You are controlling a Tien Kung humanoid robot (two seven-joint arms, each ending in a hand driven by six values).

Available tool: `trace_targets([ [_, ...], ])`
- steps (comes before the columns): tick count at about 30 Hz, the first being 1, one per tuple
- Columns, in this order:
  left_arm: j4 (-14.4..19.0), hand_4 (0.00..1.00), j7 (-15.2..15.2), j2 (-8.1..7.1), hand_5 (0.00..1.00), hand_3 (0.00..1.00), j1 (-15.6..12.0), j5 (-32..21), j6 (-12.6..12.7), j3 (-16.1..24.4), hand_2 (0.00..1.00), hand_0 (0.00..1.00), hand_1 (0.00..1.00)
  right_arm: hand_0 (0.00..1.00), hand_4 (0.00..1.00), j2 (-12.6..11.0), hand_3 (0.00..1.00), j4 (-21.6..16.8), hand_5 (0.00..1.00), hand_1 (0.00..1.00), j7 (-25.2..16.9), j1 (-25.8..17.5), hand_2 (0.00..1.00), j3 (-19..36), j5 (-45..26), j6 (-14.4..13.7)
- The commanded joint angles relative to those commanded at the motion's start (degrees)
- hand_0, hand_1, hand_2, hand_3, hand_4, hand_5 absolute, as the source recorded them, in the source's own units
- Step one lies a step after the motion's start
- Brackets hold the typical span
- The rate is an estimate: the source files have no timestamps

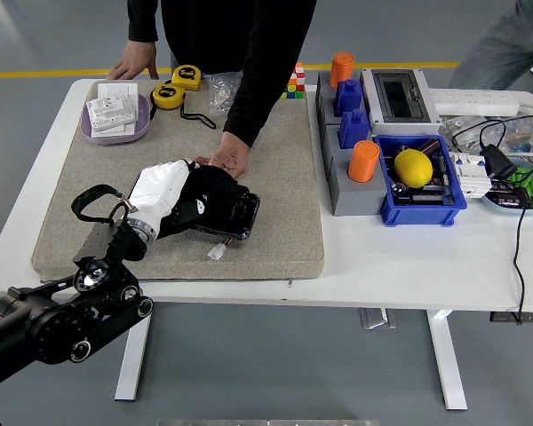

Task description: Pick the rag up,wipe the panel,place it on the desk

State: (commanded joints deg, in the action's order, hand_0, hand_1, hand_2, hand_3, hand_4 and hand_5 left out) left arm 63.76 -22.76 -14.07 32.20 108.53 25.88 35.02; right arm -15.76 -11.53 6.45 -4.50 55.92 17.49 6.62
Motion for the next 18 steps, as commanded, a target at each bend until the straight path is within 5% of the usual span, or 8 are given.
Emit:
trace_targets([
  [18, -2.32, 0.086, 0.12, -1.88, 0.002, 0.422, -1.82, 1.54, 0.05, 6.51, 0.525, 0.286, 0.218, 0.742, 0.998, 0.10, 0.615, -0.04, 0.556, 0.665, 0.18, -0.13, 0.697, 1.11, 0.66, 0.08],
])
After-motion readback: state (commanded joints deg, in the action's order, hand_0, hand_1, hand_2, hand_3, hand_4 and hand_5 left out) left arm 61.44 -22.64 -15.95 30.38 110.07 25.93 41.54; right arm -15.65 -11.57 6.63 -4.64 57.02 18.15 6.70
